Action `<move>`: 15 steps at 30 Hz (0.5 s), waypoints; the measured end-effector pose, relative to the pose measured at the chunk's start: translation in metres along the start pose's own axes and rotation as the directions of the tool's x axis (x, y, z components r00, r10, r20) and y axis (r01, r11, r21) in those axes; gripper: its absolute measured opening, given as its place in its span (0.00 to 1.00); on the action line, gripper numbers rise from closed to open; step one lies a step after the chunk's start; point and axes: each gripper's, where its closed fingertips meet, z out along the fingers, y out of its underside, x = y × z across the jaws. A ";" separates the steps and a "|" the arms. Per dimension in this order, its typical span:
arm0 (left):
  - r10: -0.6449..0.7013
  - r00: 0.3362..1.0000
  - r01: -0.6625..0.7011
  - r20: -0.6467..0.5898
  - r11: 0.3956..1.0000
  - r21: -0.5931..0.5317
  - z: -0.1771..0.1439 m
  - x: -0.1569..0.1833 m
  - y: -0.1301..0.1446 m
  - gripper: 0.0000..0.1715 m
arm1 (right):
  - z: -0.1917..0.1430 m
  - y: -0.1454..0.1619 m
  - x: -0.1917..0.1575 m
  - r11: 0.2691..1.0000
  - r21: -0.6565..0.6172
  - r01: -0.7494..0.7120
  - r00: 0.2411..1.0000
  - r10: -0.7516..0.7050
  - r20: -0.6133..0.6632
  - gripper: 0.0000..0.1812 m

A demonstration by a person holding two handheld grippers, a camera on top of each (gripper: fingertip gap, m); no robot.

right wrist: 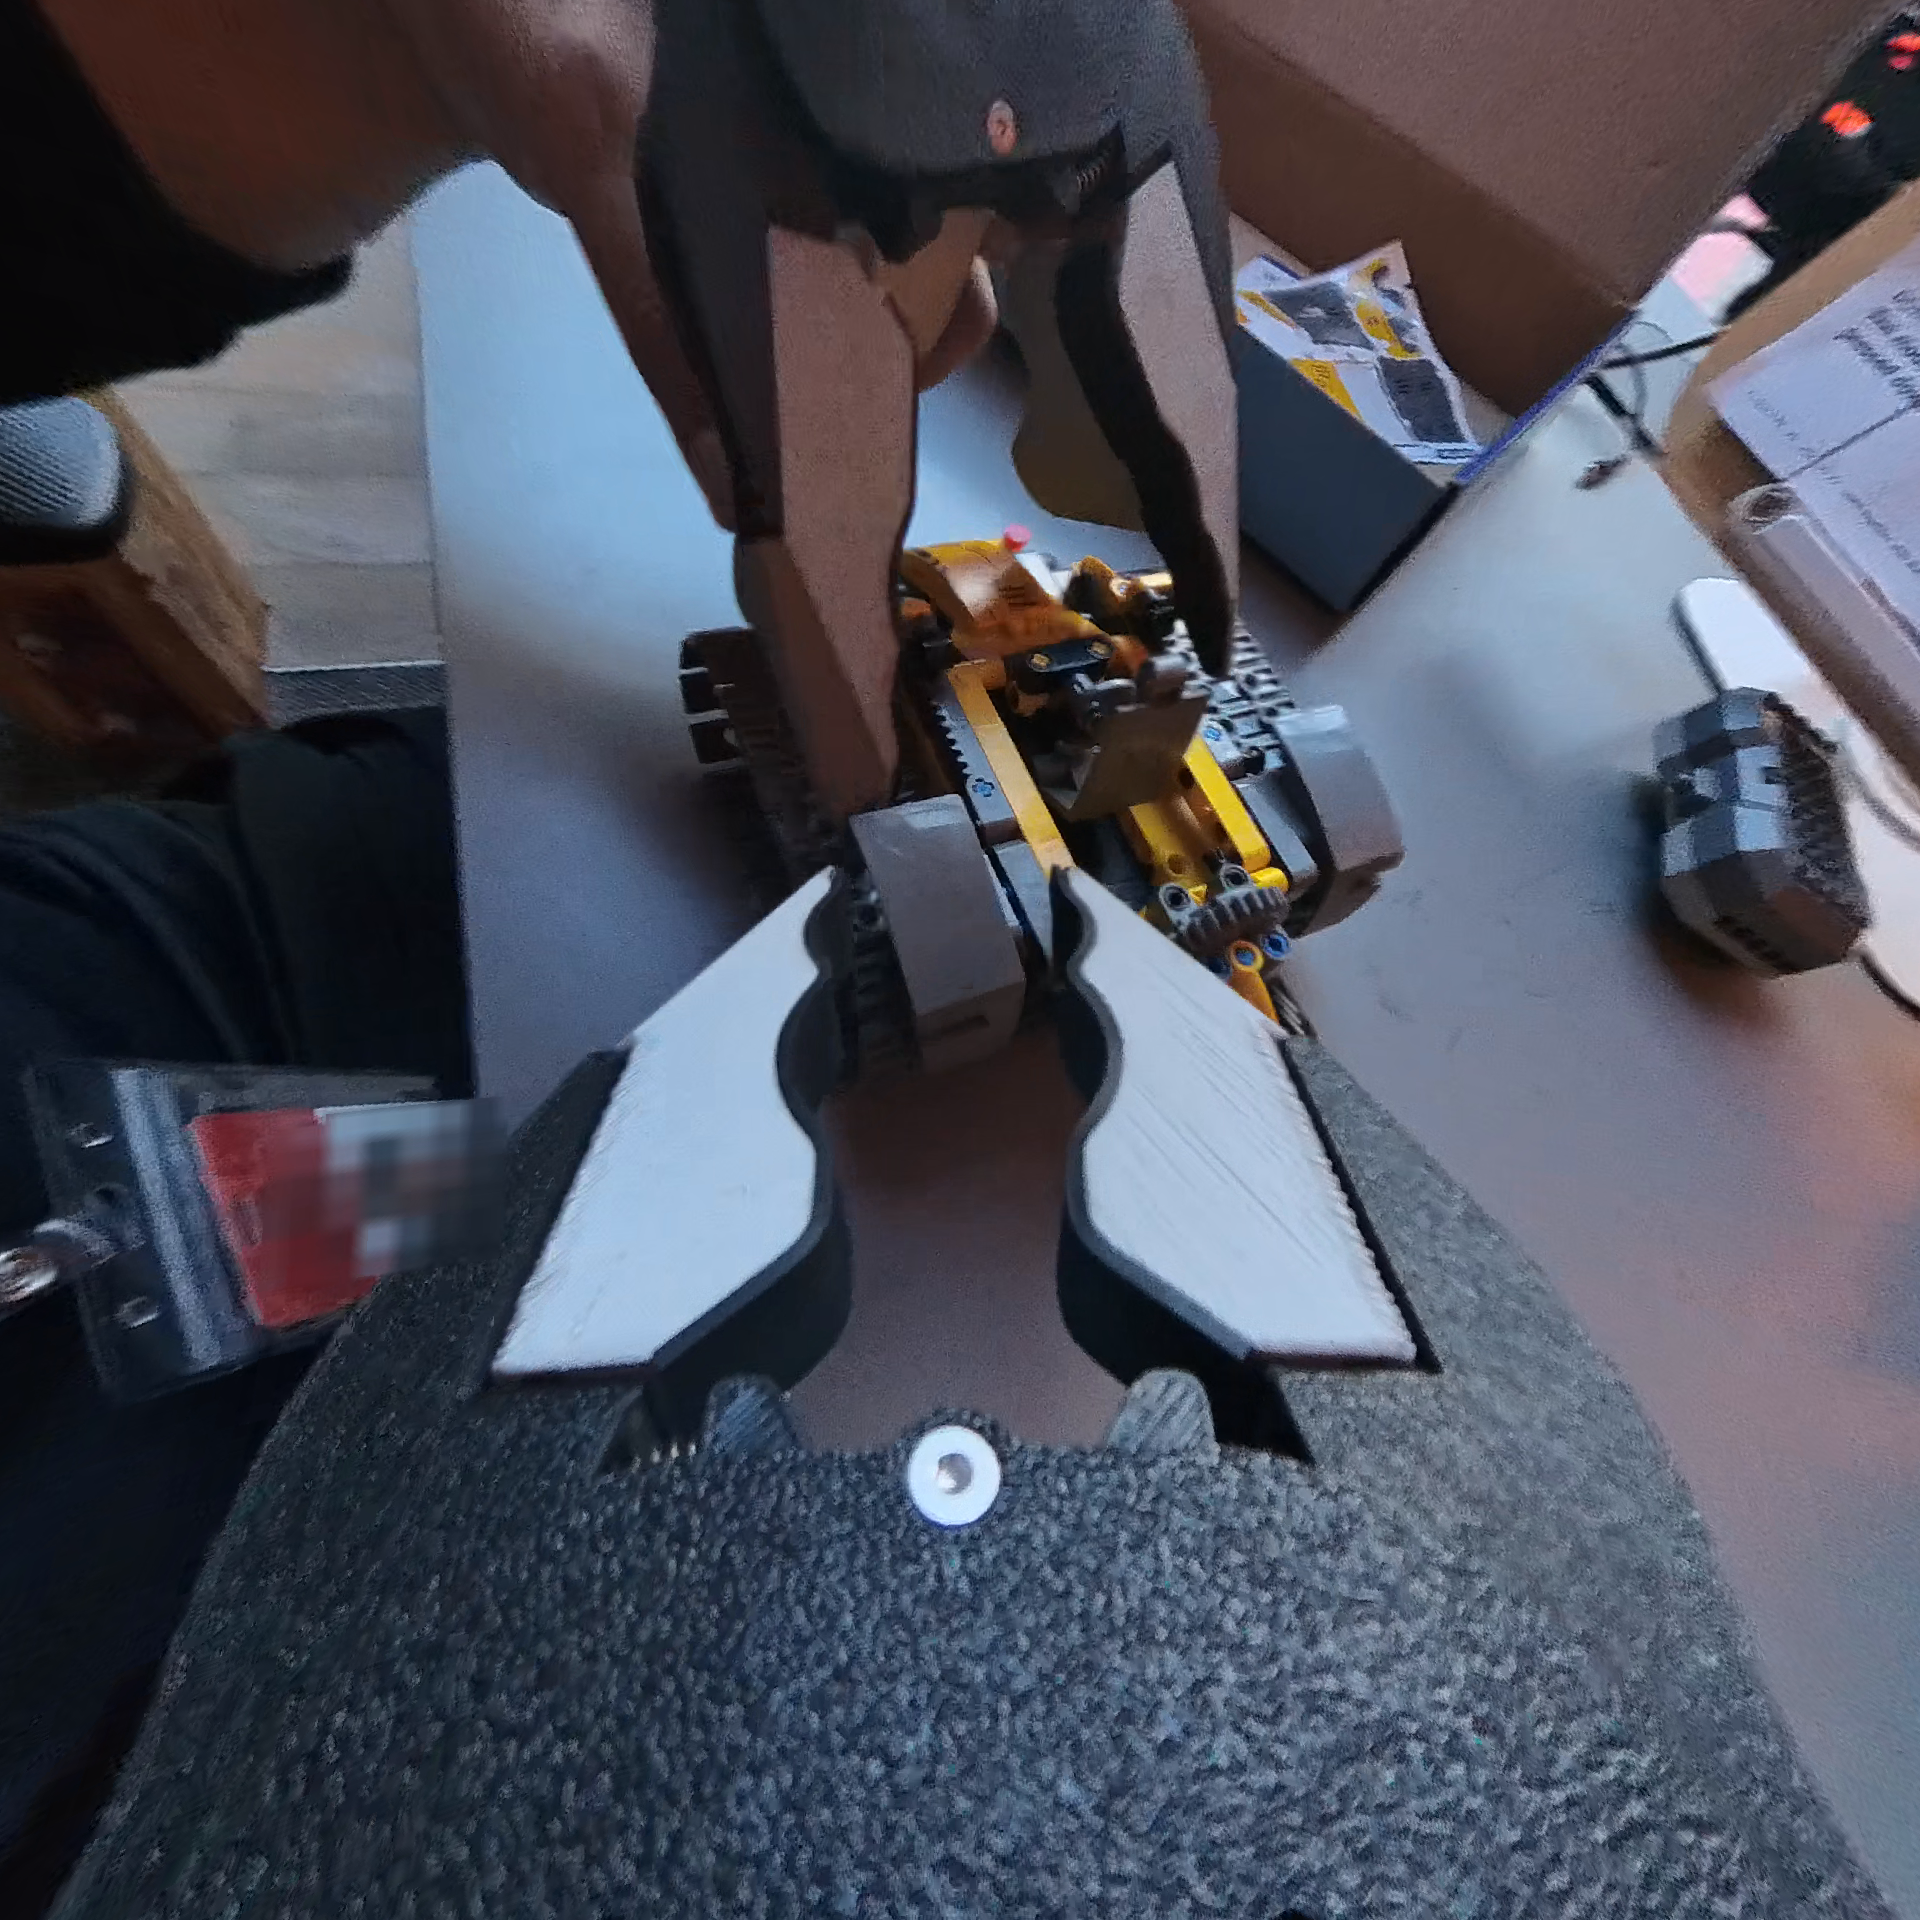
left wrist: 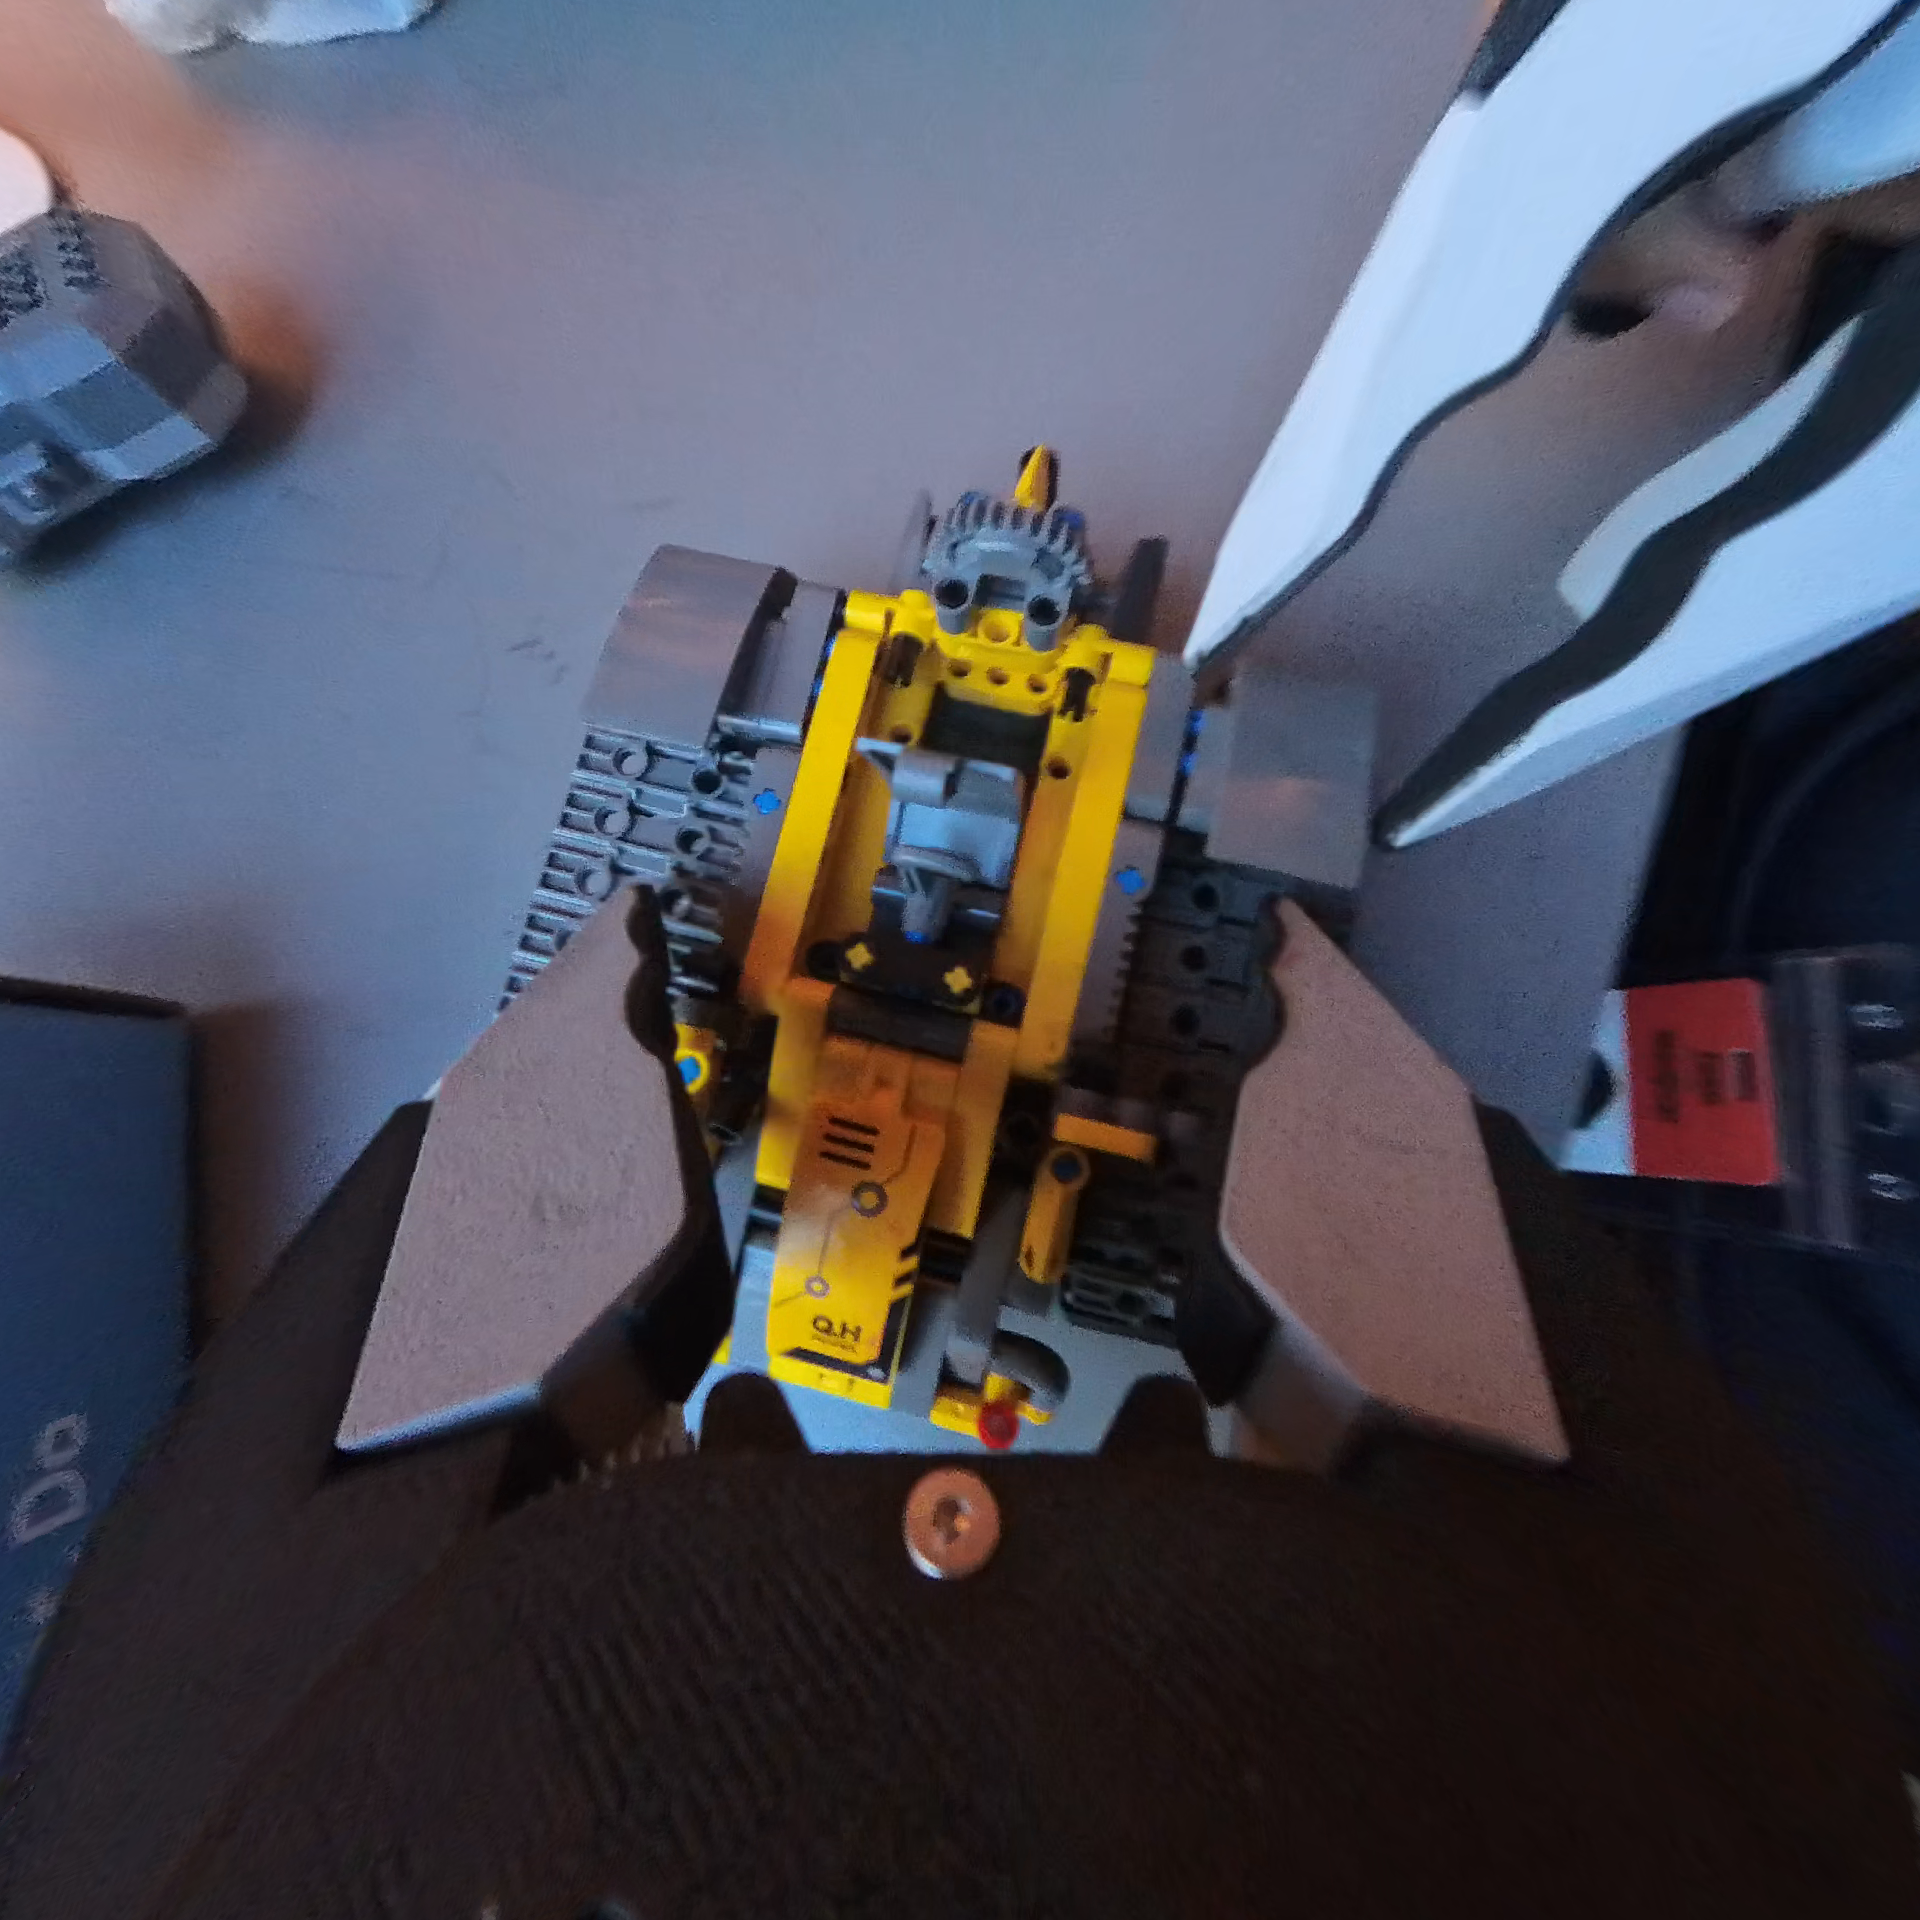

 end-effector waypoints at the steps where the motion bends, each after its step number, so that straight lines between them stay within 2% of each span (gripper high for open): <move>1: 0.001 1.000 -0.001 0.008 1.000 -0.001 0.002 0.000 -0.001 0.63 | 0.002 0.001 0.002 1.000 -0.006 0.018 0.999 -0.018 -0.030 0.20; 5: -0.019 1.000 0.019 0.003 1.000 0.012 0.002 -0.001 -0.001 0.58 | 0.008 0.010 0.000 0.991 -0.056 0.122 0.990 -0.126 -0.068 0.16; 7: -0.016 1.000 0.016 0.002 1.000 0.008 0.001 -0.001 -0.001 0.58 | 0.009 0.008 0.001 0.988 -0.046 0.147 0.985 -0.151 -0.088 0.13; 10: -0.017 1.000 0.017 -0.002 1.000 0.010 0.002 -0.001 -0.001 0.57 | 0.012 0.006 0.002 0.987 -0.034 0.158 0.978 -0.162 -0.133 0.16; 12: -0.015 1.000 0.015 0.005 1.000 0.023 0.003 0.000 -0.002 0.57 | 0.017 0.007 -0.001 0.974 -0.033 0.223 0.960 -0.226 -0.167 0.11; 13: -0.010 1.000 0.010 0.008 1.000 0.029 0.003 0.000 -0.002 0.57 | 0.017 0.006 -0.001 0.966 -0.029 0.259 0.947 -0.259 -0.188 0.12; 15: -0.020 1.000 0.020 0.003 0.999 0.036 0.003 0.000 -0.004 0.56 | 0.015 0.006 0.000 0.973 -0.012 0.229 0.958 -0.227 -0.177 0.11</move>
